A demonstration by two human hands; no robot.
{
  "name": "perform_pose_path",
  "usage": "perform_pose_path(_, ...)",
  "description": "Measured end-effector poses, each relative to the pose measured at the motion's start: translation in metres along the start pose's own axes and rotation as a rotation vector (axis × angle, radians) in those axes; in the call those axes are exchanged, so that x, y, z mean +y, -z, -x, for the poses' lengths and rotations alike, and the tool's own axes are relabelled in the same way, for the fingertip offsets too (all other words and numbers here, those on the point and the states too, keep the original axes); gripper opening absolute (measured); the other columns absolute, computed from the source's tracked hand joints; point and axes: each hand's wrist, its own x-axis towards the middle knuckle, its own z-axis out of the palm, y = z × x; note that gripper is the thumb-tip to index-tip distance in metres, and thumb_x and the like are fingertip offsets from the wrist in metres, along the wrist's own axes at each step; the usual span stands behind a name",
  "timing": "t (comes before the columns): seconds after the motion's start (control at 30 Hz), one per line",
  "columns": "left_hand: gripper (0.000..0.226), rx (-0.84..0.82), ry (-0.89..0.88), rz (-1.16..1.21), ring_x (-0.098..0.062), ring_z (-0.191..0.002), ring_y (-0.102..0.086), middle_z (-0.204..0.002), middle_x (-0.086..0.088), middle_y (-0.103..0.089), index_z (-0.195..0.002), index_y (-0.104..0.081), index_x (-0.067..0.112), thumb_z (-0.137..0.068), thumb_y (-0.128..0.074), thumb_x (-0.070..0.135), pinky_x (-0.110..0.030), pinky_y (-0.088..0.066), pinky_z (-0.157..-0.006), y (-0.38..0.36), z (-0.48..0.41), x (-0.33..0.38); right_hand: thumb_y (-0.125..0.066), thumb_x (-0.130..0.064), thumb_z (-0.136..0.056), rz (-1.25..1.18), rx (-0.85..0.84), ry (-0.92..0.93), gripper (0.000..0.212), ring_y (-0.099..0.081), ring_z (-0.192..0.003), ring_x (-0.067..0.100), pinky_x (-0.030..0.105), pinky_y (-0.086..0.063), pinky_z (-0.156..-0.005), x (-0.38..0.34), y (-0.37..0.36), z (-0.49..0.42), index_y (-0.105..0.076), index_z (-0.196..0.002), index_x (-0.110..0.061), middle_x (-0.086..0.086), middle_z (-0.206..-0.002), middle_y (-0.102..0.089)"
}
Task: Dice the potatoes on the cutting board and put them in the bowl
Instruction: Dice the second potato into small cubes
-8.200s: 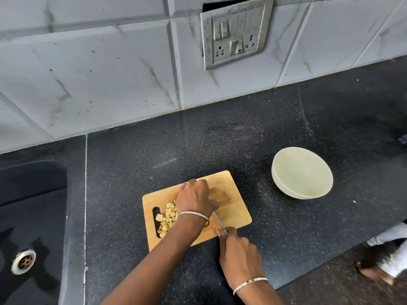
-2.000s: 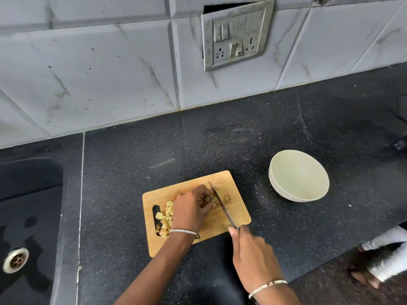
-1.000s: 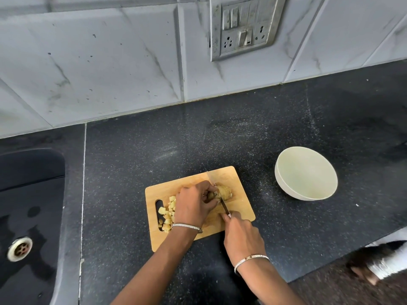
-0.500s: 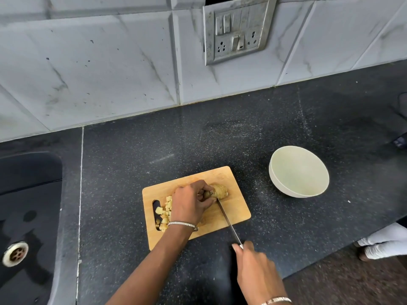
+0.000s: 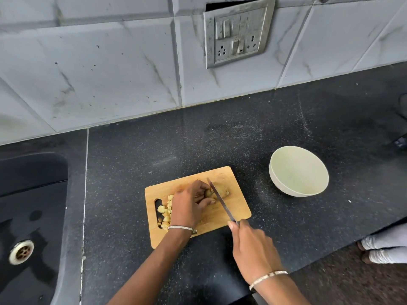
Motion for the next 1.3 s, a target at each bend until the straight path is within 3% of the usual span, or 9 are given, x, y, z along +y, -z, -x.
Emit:
perform_pose_path(0.47,0.026,0.016,0.001,-0.036,0.002,-0.076,-0.066,-0.085,0.01,-0.072,-0.093,-0.074,0.019,-0.07,-0.085,0.015,-0.011,-0.054,-0.075,-0.004,-0.002,-0.003,-0.019,-0.046,-0.103,0.01,-0.043,-0.068,0.041,-0.064,-0.1,0.032,0.035,-0.037,-0.063,-0.022,-0.018,-0.031,-0.047,-0.112,-0.018,0.007,-0.105,-0.066)
perform_pose_path(0.73,0.025,0.005,-0.002,-0.056,0.0,-0.076,-0.068,-0.086,0.011,-0.074,-0.093,-0.074,0.021,-0.071,-0.083,0.015,-0.022,-0.058,-0.075,-0.004,-0.003,-0.004,-0.02,-0.046,-0.103,0.06,-0.033,-0.084,0.04,-0.065,-0.103,0.032,0.036,-0.04,-0.063,-0.024,-0.028,-0.035,-0.047,-0.115,-0.018,0.007,-0.108,-0.067)
perform_pose_path(0.9,0.023,-0.004,-0.023,-0.064,-0.001,-0.076,-0.068,-0.085,0.011,-0.073,-0.092,-0.073,0.023,-0.071,-0.084,0.018,-0.027,-0.059,-0.074,-0.004,-0.003,-0.007,-0.021,-0.046,-0.103,0.06,-0.06,-0.117,0.04,-0.064,-0.105,0.033,0.039,-0.049,-0.072,-0.02,-0.034,-0.027,-0.047,-0.117,-0.018,0.007,-0.11,-0.067)
perform_pose_path(1.13,0.023,0.004,-0.028,-0.052,0.0,-0.079,-0.067,-0.088,0.01,-0.074,-0.091,-0.075,0.017,-0.071,-0.083,0.016,-0.005,-0.049,-0.075,-0.001,-0.003,-0.003,-0.023,-0.046,-0.103,0.036,-0.049,-0.108,0.041,-0.064,-0.105,0.033,0.039,-0.049,-0.072,-0.019,-0.033,-0.026,-0.049,-0.116,-0.017,0.008,-0.11,-0.067)
perform_pose_path(1.3,0.023,0.005,-0.03,-0.022,0.0,-0.079,-0.068,-0.086,0.01,-0.074,-0.088,-0.075,0.016,-0.068,-0.085,0.014,-0.007,-0.05,-0.076,0.001,-0.004,-0.003,-0.02,-0.047,-0.102,0.041,-0.064,-0.096,0.041,-0.065,-0.103,0.032,0.037,-0.048,-0.07,-0.01,-0.032,-0.009,-0.047,-0.113,-0.018,0.007,-0.107,-0.067)
